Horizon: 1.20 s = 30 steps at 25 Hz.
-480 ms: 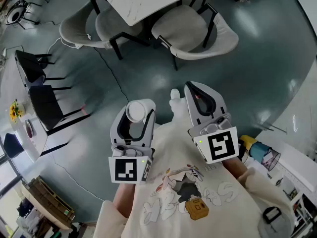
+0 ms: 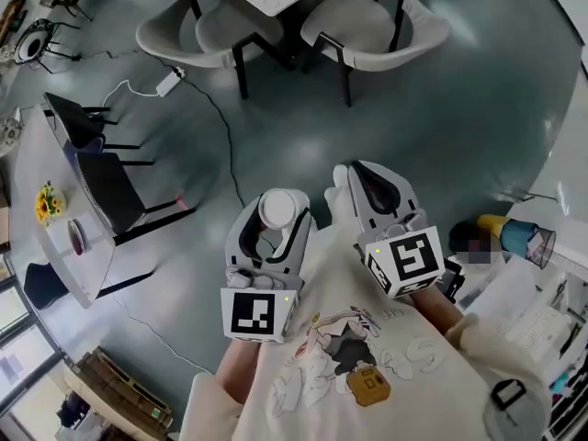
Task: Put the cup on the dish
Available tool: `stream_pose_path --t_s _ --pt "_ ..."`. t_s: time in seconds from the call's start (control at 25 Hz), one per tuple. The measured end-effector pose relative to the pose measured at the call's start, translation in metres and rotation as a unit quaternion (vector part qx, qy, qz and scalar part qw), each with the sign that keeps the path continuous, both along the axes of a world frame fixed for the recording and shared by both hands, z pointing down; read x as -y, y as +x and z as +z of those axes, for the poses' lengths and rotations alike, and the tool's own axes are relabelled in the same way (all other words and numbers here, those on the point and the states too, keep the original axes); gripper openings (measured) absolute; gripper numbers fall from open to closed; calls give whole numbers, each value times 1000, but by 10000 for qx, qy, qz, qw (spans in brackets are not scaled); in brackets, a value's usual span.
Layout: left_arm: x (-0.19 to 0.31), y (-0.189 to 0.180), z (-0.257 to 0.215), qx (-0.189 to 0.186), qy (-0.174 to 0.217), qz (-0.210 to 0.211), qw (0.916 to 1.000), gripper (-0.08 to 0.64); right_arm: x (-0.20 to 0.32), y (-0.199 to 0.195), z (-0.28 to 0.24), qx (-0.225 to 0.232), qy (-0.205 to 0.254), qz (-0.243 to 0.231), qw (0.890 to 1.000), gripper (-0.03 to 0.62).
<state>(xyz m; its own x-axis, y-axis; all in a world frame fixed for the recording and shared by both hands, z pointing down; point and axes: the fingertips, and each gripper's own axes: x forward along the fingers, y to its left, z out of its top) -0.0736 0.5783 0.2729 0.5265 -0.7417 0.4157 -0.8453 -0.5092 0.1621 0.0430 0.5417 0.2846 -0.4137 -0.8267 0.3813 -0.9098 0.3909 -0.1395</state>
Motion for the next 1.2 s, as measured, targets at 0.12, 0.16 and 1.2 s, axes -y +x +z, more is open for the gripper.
stream_pose_path --t_s 0.12,0.16,1.2 --pt "-7 -10 6 -49 -14 48 10000 267 -9 -13 -3 33 59 50 10000 5" --pt "-6 -9 7 -86 -23 41 10000 267 -8 -13 -7 5 115 45 9999 5" --pt "51 70 12 -211 -277 -323 9989 267 37 67 16 192 -4 -330 9993 5"
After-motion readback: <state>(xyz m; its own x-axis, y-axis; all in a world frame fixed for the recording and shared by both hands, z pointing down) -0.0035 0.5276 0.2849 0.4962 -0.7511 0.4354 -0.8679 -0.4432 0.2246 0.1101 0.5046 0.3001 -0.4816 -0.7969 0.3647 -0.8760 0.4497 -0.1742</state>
